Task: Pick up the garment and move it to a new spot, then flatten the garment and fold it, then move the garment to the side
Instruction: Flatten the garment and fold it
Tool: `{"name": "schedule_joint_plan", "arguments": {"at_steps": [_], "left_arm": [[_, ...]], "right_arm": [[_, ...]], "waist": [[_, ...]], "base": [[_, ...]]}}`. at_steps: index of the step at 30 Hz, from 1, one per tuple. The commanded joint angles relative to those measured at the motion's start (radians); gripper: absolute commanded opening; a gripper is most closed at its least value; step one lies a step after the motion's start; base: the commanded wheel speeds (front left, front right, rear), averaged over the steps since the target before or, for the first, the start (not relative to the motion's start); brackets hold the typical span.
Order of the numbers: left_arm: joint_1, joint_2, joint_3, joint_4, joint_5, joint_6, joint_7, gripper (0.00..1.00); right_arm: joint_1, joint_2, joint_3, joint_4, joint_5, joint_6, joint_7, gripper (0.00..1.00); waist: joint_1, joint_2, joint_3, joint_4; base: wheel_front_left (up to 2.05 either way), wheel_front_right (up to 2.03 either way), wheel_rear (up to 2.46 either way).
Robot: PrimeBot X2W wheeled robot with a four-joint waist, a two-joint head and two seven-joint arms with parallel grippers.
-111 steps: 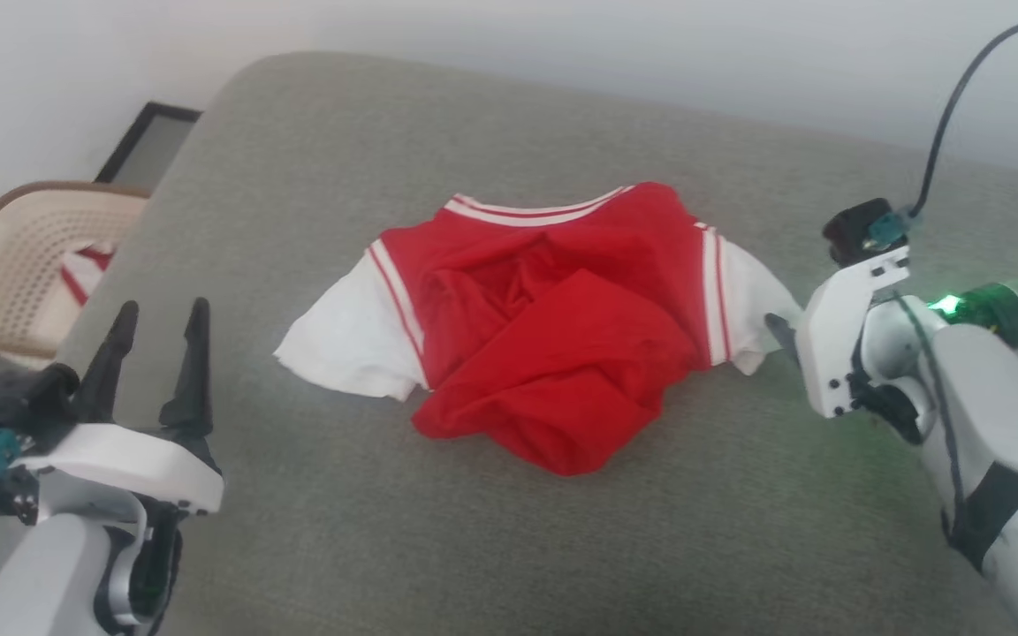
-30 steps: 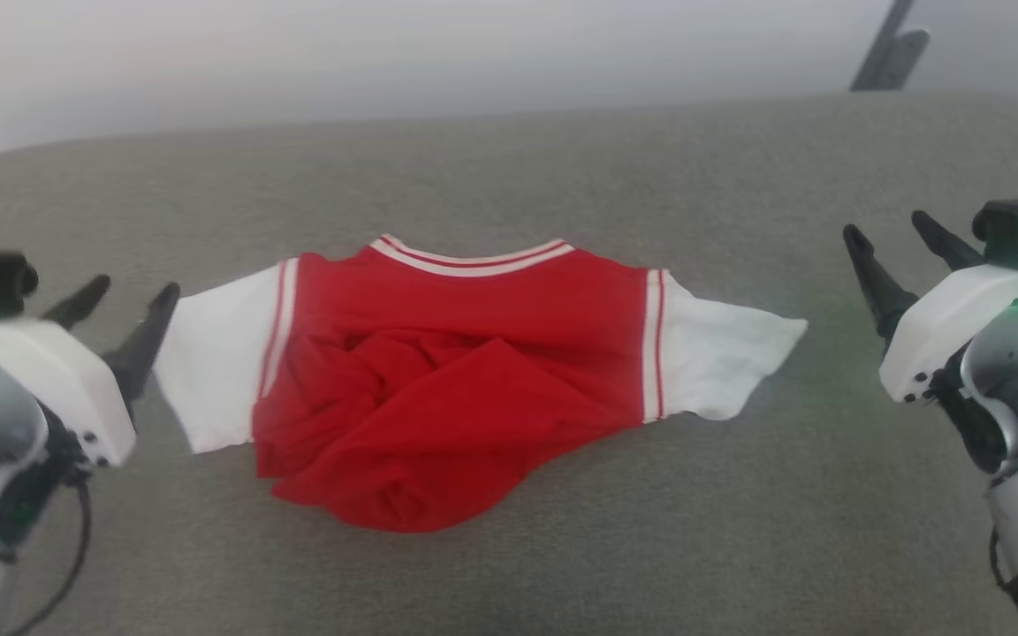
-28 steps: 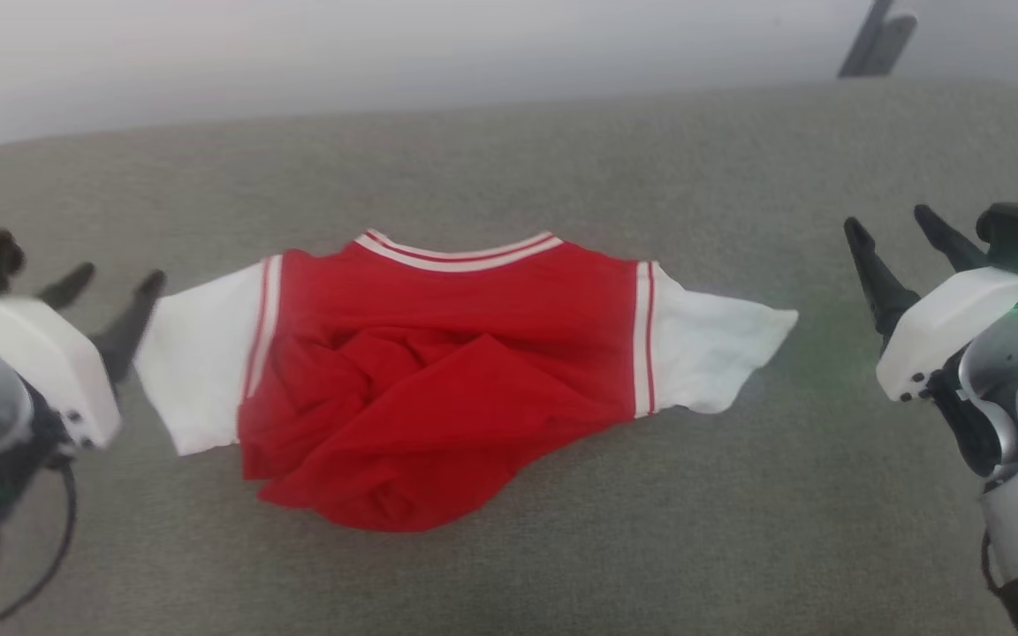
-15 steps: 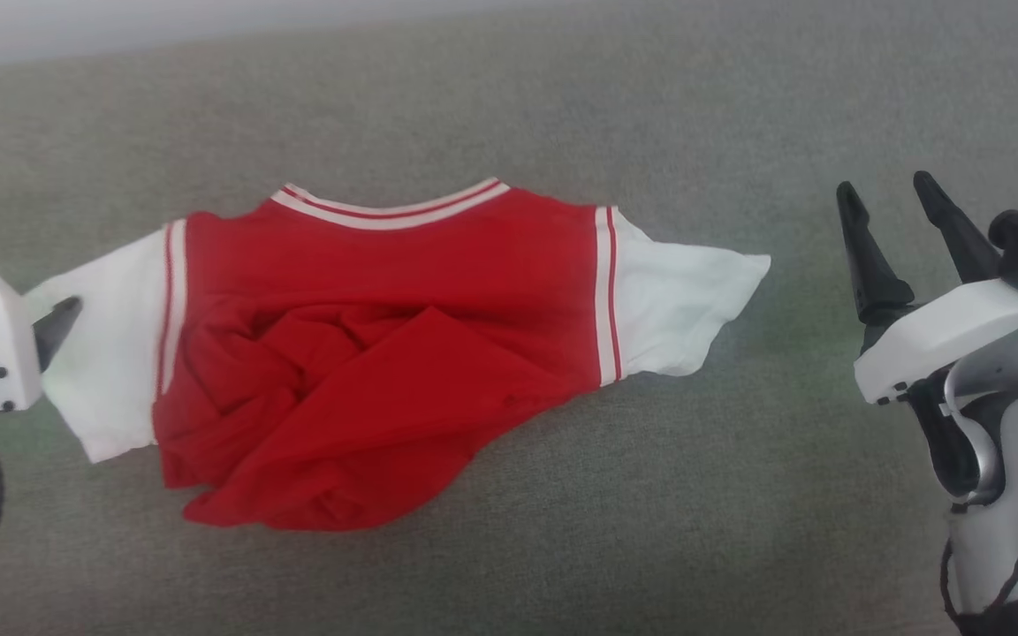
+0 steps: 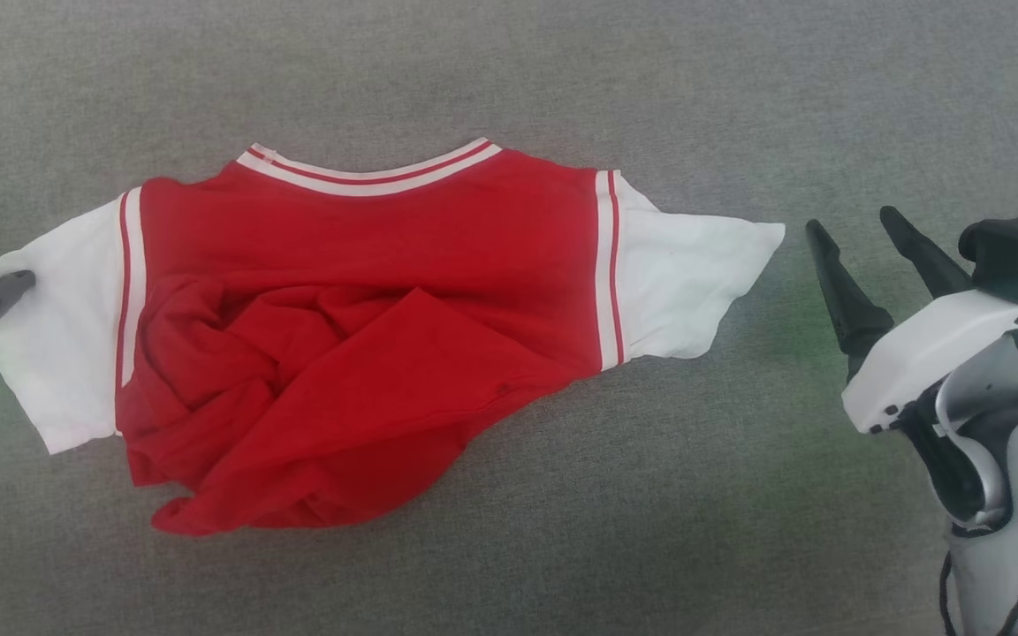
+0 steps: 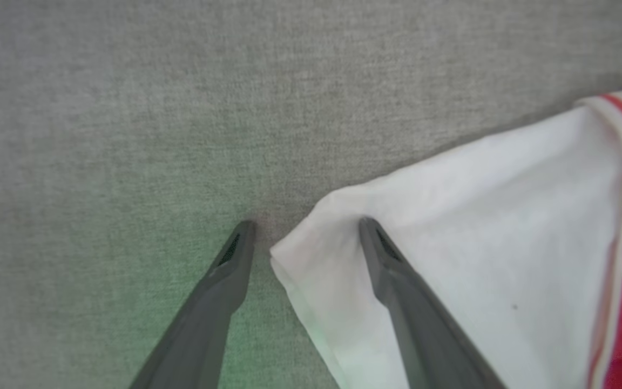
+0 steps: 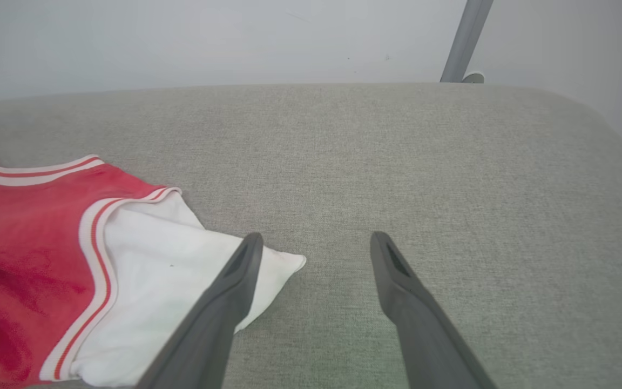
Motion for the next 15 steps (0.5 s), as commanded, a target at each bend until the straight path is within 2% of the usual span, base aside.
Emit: {"name": "schedule_joint_plan", "arguments": {"at_steps": [1,3,4,5,7,15], "left_arm": [[0.057,-0.033,-0.033,0.067,0.000,0.007,0.041,1.00],[0.046,-0.057,-0.037,0.100,-0.016,0.003,0.073,0.96],[0.044,-0.074,-0.047,0.105,-0.023,-0.001,0.090,0.29],[0.039,-0.081,-0.054,0.104,-0.025,-0.006,0.092,0.00],[0.015,-0.087,-0.059,0.123,-0.030,-0.010,0.072,0.00],[-0.047,-0.114,-0.097,0.157,-0.047,-0.019,0.023,0.00]], "right_arm": [[0.003,-0.005,-0.002,-0.014,0.009,0.000,0.014,1.00],[0.000,-0.008,0.002,-0.025,0.023,0.000,0.054,1.00],[-0.002,-0.009,0.003,-0.026,0.032,0.000,0.075,1.00],[-0.002,-0.008,0.004,-0.025,0.042,0.000,0.103,1.00],[-0.017,-0.011,0.018,-0.021,0.054,0.000,0.190,1.00],[-0.122,0.006,0.006,0.067,0.051,0.000,0.428,1.00]], "waist": [[0.0000,-0.0001,0.003,0.003],[0.0000,-0.0001,0.005,0.007],[0.0000,-0.0001,0.005,0.011],[0.0000,-0.0001,0.006,0.013],[0.0000,-0.0001,0.016,0.021],[0.0000,-0.0001,0.033,0.060]], "base": [[0.00,0.00,0.00],[0.00,0.00,0.00],[0.00,0.00,0.00],[0.00,0.00,0.00],[0.00,0.00,0.00],[0.00,0.00,0.00]]}}
